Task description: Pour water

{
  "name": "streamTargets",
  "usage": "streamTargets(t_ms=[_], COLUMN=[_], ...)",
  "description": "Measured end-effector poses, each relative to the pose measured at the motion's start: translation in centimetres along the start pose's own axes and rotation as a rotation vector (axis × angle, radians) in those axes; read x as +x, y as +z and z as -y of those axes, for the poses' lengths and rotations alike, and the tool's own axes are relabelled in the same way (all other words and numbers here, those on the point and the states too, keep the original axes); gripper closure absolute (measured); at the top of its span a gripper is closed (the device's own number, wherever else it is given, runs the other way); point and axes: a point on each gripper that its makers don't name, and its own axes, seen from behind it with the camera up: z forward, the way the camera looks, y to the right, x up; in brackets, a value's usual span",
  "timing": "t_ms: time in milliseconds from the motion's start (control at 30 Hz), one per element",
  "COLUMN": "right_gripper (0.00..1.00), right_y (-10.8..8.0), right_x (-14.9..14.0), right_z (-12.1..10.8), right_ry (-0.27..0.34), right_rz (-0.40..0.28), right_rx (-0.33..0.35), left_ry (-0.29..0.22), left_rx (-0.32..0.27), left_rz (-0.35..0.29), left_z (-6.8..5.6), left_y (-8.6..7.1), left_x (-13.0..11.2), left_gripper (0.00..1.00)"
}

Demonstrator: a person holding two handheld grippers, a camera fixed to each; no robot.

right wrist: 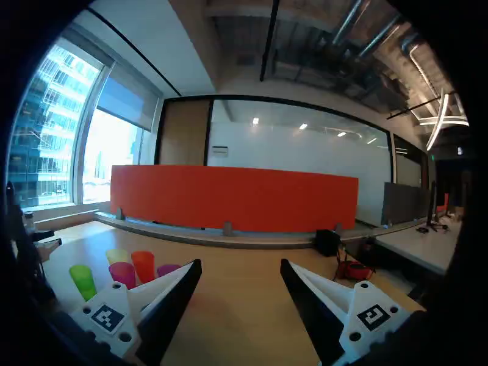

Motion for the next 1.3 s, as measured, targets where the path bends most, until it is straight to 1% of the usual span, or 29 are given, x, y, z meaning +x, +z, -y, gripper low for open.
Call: streamTargets(t_ms=[300,500,800,900,1033,1200,1300], right_gripper=[0.0,0.0,0.0,0.0,0.0,0.0,0.0], right_y=[0.1,0.6,1.4,1.7,2.1,2.5,2.5], right_x=[0.5,-0.1,-1.1,-1.8,-3.3,-4.8,-5.4], right_z=[-0.2,-0.3,0.5,0.5,-0.2,-1.2,-1.5], right_ry=[-0.025,-0.033,-0.003,0.013,0.032,0.036,0.037], right_rz=[-0.024,-0.035,-0.068,-0.074,-0.068,-0.064,-0.071], right_rx=[0.012,0.018,0.029,0.023,-0.007,-0.048,-0.057], left_ry=[0.001,0.001,0.0,0.001,0.001,0.001,0.001], left_rx=[0.0,0.0,0.0,0.0,0.0,0.0,0.0], left_rz=[0.0,0.0,0.0,0.0,0.0,0.0,0.0], left_z=[0.0,0.0,0.0,0.0,0.0,0.0,0.0], left_y=[0.0,0.0,0.1,0.1,0.1,0.1,0.0], left_x=[0.0,0.0,0.0,0.0,0.0,0.0,0.0], left_gripper=[0.07,0.08,0.08,0.07,0.08,0.08,0.08])
